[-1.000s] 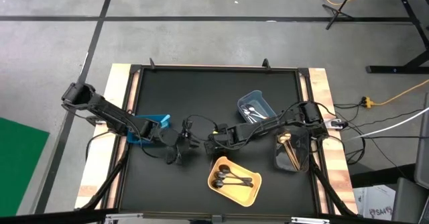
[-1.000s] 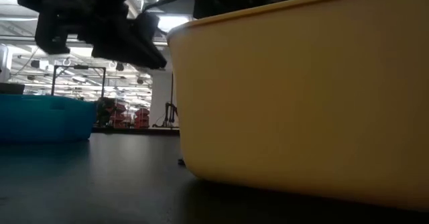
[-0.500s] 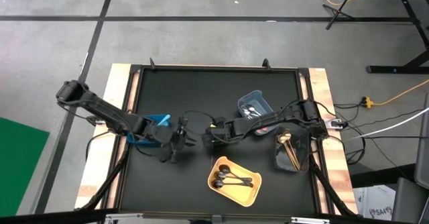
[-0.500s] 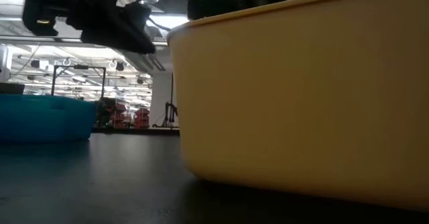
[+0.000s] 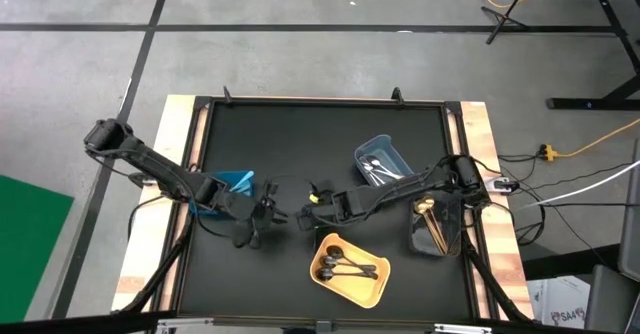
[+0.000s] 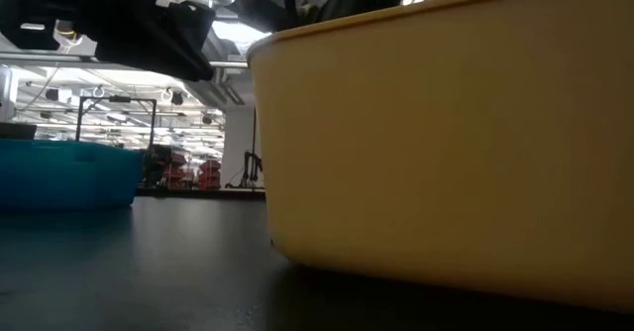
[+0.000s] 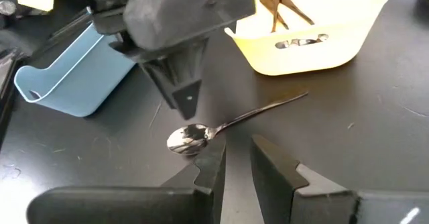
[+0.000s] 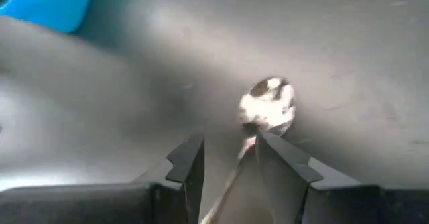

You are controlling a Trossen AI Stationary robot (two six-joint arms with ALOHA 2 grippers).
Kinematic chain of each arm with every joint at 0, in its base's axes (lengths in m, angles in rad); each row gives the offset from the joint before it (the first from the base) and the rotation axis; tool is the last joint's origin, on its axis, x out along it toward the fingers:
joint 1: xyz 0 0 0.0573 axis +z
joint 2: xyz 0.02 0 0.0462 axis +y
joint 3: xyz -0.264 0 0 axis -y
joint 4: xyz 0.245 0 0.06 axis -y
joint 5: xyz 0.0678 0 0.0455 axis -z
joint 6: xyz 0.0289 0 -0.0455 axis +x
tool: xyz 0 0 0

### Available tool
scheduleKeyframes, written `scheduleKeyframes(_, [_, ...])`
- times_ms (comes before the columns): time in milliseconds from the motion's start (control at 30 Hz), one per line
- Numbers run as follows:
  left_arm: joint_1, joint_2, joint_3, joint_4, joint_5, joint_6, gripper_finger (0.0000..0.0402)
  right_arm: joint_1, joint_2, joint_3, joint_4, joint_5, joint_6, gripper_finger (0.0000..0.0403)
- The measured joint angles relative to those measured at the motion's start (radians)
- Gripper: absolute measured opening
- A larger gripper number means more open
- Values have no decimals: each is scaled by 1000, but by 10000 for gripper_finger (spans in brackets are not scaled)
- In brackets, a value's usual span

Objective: Sort silverware by color (type)
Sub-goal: Put the black spoon into the yellow bin

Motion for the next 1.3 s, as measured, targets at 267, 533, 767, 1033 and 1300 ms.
scheduleKeyframes(267, [-21,1,0,-2,-1,-1,63,13,80,-4,40,-43,3,127])
scheduleKeyframes(533, [-59,1,0,-2,1,-2,63,12,129,-4,29,-76,3,127])
scheduleKeyframes(767, [-83,1,0,-2,0,-1,63,10,129,-4,23,-58,2,127])
scheduleKeyframes(1033, [-85,1,0,-2,-6,-1,63,8,129,-4,2,-57,2,127])
scheduleKeyframes(1300, [-85,1,0,-3,-26,0,63,11,157,-2,59,-60,2,127])
